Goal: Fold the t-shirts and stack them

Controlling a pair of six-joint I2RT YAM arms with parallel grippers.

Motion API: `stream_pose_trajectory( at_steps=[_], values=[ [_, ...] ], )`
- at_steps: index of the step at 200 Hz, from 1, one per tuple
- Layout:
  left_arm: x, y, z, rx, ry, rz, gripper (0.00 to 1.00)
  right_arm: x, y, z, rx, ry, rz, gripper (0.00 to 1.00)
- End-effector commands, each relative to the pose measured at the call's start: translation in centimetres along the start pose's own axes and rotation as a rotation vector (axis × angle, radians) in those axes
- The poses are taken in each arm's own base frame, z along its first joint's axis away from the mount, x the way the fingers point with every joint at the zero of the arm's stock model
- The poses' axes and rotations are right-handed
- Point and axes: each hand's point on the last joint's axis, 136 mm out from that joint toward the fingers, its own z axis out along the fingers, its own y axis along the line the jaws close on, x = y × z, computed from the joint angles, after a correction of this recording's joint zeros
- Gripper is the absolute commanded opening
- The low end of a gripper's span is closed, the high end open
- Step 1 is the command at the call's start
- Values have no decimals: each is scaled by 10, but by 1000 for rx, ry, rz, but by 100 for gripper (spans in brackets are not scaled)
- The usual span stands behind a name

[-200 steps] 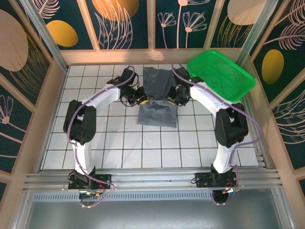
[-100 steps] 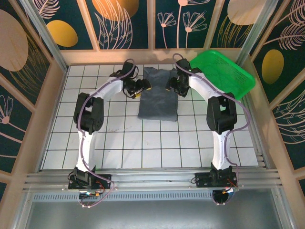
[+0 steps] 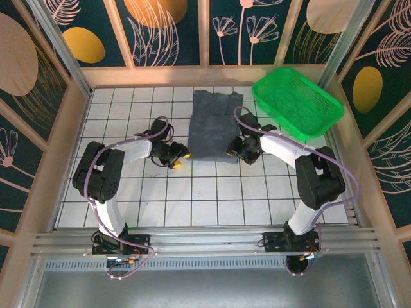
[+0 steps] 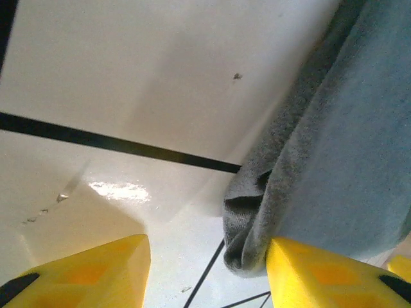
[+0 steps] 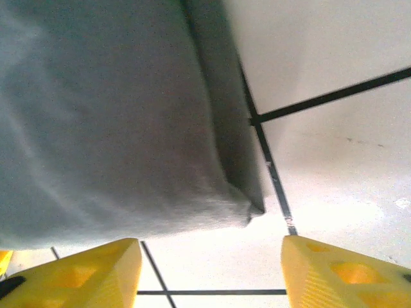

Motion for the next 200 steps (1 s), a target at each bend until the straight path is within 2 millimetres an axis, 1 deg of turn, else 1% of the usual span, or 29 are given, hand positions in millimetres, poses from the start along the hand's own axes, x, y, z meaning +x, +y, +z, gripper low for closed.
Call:
stream_pose_trajectory(
  at_steps=[1, 23, 46, 76, 122, 145, 175, 200],
  values=[
    [-9, -25, -1, 92, -19, 7, 51, -21, 18, 4, -63, -53, 8, 54],
    [-12, -28, 1, 92, -22, 14, 51, -37, 19, 8, -27, -85, -22, 53],
    [-14, -30, 2, 93, -23, 17, 52, -50, 24, 12, -31, -105, -60, 50],
    [-16, -33, 5, 96, -20, 22, 52, -58, 19, 25, 1, -91, -79, 46],
    [-18, -36, 10, 95, -16, 31, 51, -66, 17, 34, 13, -91, -82, 45],
    [-24, -40, 12, 87, -25, 48, 52, -71, 22, 35, -10, -99, -79, 44],
    [-34, -48, 14, 77, -40, 70, 52, -77, 30, 38, -23, -96, -79, 33],
    [-51, -55, 14, 48, -79, 104, 53, -78, 25, 41, -10, -91, -67, 20]
  ],
)
